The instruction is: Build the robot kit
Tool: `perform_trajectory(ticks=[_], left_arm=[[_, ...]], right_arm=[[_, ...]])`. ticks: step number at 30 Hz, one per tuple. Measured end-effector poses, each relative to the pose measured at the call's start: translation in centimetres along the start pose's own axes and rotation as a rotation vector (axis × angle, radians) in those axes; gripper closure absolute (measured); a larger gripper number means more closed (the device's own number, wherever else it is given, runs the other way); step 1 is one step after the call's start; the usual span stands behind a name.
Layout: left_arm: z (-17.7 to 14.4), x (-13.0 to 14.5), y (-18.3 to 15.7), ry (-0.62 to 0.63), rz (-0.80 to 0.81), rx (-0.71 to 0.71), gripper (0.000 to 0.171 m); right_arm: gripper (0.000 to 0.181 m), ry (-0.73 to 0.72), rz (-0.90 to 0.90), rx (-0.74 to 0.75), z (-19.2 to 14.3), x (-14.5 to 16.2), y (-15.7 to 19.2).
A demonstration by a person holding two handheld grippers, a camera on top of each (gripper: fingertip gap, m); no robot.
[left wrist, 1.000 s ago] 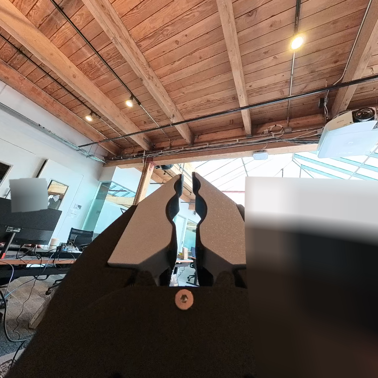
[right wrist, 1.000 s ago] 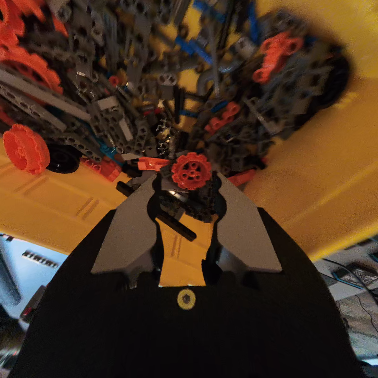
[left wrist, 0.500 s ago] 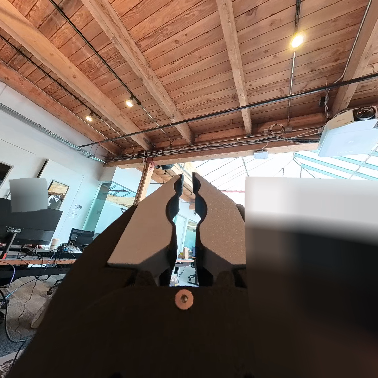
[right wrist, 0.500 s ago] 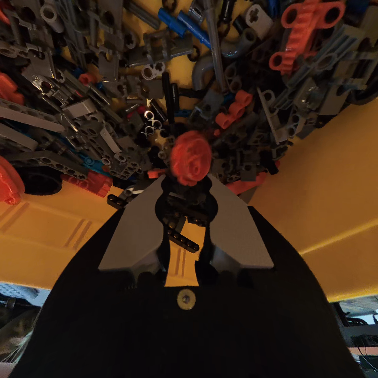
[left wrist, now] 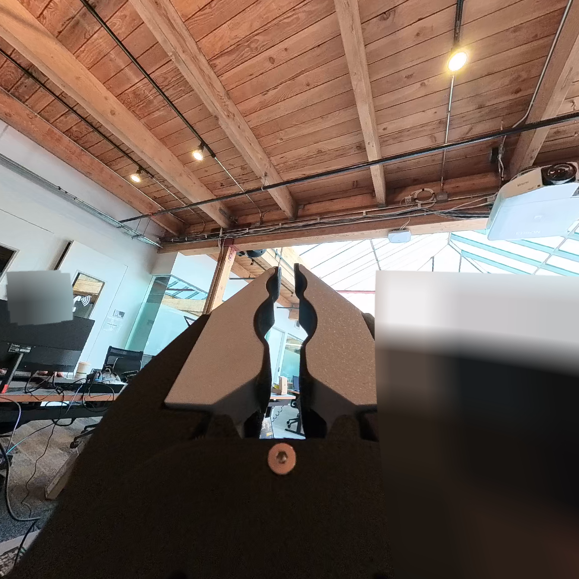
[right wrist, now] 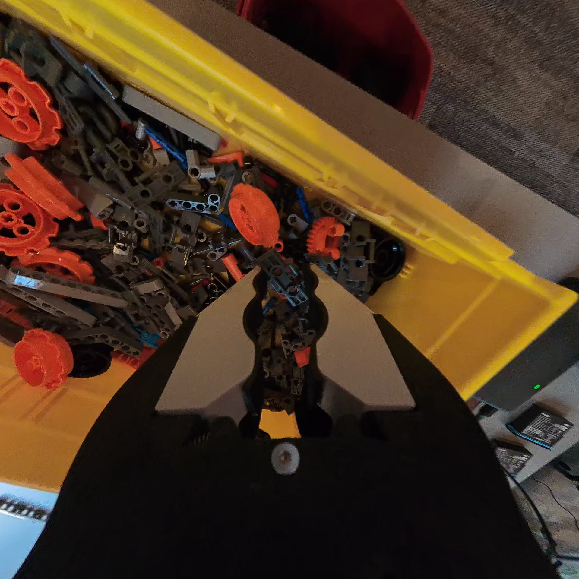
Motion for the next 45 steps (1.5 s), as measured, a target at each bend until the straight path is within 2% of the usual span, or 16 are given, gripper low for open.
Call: perform_trajectory(ticks=[1,3,5,7,11,14,17,20,22,27,30,34,38,40,43,45], left_arm=[[0.0,0.0,0.0,0.000,-0.001,0.000,0.165],[0.0,0.0,0.0,-0.001,-0.001,0.001,0.165],[0.0,-0.1,-0.1,-0.002,-0.001,0.003,0.165],[-0.1,-0.1,-0.1,-0.004,0.000,0.004,0.165],[-0.1,-0.2,-0.1,-0.009,0.000,0.005,0.165],[-0.1,-0.2,-0.2,-0.008,0.002,0.004,0.165],[-0.1,-0.1,-0.1,-0.006,0.002,0.004,0.165],[-0.1,-0.1,-0.1,-0.006,0.001,0.003,0.165],[-0.1,-0.1,-0.1,-0.005,0.002,0.002,0.165],[-0.1,0.0,0.0,-0.003,-0.002,0.003,0.165],[-0.1,-0.1,-0.1,-0.006,0.002,0.001,0.165],[-0.2,-0.2,-0.1,-0.008,0.000,0.004,0.165],[-0.2,-0.2,-0.1,-0.009,0.002,0.004,0.165],[-0.2,-0.2,-0.1,-0.011,0.001,0.004,0.165],[-0.2,-0.3,-0.1,-0.011,0.002,0.004,0.165],[-0.2,-0.2,-0.1,-0.010,0.002,0.003,0.165]], right_arm=[[0.157,-0.010,-0.001,0.007,-0.2,-0.1,0.0],[0.142,-0.033,0.013,0.012,-0.5,-0.1,-0.2],[0.140,-0.015,0.027,0.022,-0.8,0.4,-0.3],[0.139,0.038,0.046,0.010,-0.8,1.4,-0.4],[0.122,0.186,0.089,0.022,0.2,3.9,-0.3],[0.116,0.237,0.079,0.058,0.9,4.9,-0.2],[0.125,0.153,0.051,0.080,0.4,3.9,0.3],[0.136,-0.063,-0.069,0.093,-0.8,1.5,1.3],[0.144,-0.146,-0.139,0.127,-0.9,0.2,1.7],[0.139,-0.090,-0.166,0.055,1.4,-1.3,1.6],[0.148,-0.093,-0.171,-0.010,1.7,-1.7,2.2],[0.147,-0.068,-0.159,0.019,0.8,-0.5,1.7],[0.123,0.066,-0.022,0.007,0.4,2.8,0.6],[0.119,0.090,0.009,0.019,0.2,4.2,0.6],[0.123,0.007,-0.008,0.119,-1.0,4.9,1.2],[0.128,-0.146,0.003,0.188,-2.9,4.7,1.7]])
Point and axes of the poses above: each gripper's, where its closed fingertips meet, z out along the fingers, x out of its underside, y = z × x across the jaws, the point moved 10 cm from there along -z, back along the fingers, and after that the axes turned 3 degrees about -y, right-handed, at the moved point
